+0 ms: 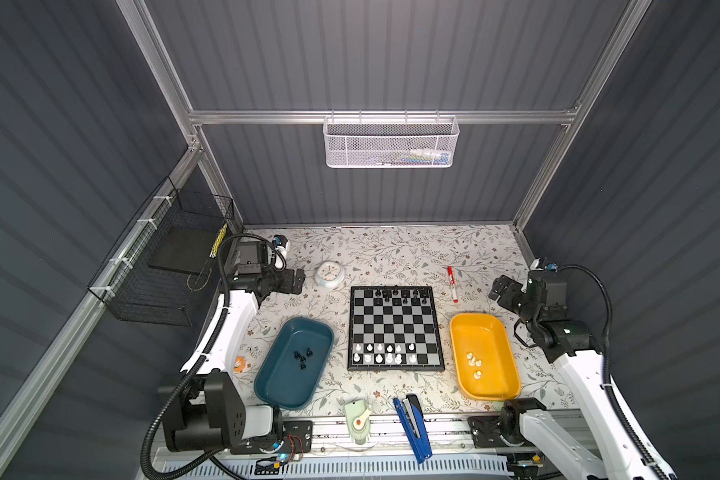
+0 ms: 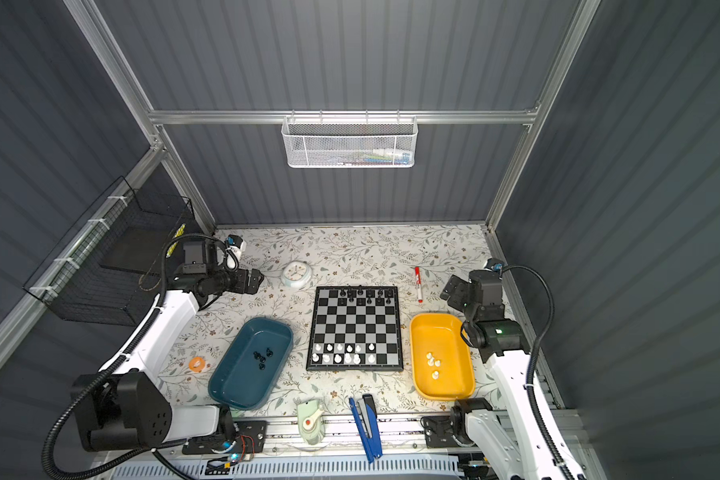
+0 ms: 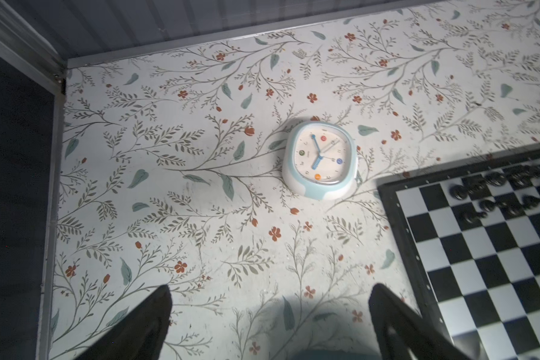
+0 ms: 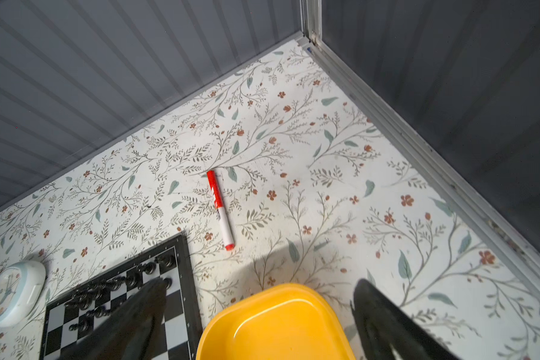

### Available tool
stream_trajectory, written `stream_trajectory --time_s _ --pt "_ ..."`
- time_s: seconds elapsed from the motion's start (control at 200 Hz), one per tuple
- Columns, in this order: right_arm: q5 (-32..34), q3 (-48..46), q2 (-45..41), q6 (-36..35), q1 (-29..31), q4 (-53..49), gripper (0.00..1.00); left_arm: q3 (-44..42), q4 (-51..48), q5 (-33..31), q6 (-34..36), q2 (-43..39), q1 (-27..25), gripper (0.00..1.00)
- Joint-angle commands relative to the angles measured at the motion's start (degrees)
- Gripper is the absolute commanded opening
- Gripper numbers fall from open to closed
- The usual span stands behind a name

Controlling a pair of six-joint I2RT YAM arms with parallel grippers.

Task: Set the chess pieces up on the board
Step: 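Raise the left arm above the board while the right gripper moves over the yellow tray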

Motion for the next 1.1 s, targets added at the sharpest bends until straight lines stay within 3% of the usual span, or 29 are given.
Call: stream_trajectory --time_s 0.0,0.15,0.305,0.525,0.86,1.096 --pt "-4.1 2.8 -1.0 4.2 0.3 -13.2 0.88 4.8 -12.1 5.5 6.5 -1.0 0.2 1.00" --pt "-8.1 6.5 0.6 5.5 1.9 -20.9 0.77 11.7 -21.0 6.0 11.9 1.4 -1.3 0.99" --pt "-7.7 10.1 2.2 7.1 6.6 -28.7 0.66 15.8 -24.9 6.6 12.5 3.5 -3.4 1.00" --pt "-9.8 9.2 6.8 10.3 12.8 -34.6 0.61 20.6 -23.6 0.7 11.8 7.0 -11.0 1.00" --pt "-9.8 5.3 8.3 13.3 15.3 -39.5 0.58 32.2 -23.9 4.1 9.7 16.8 -11.7 0.99" --pt "-14.0 0.5 11.4 14.4 15.4 -35.8 0.53 37.8 -26.5 4.6 10.3 22.6 -12.4 1.00"
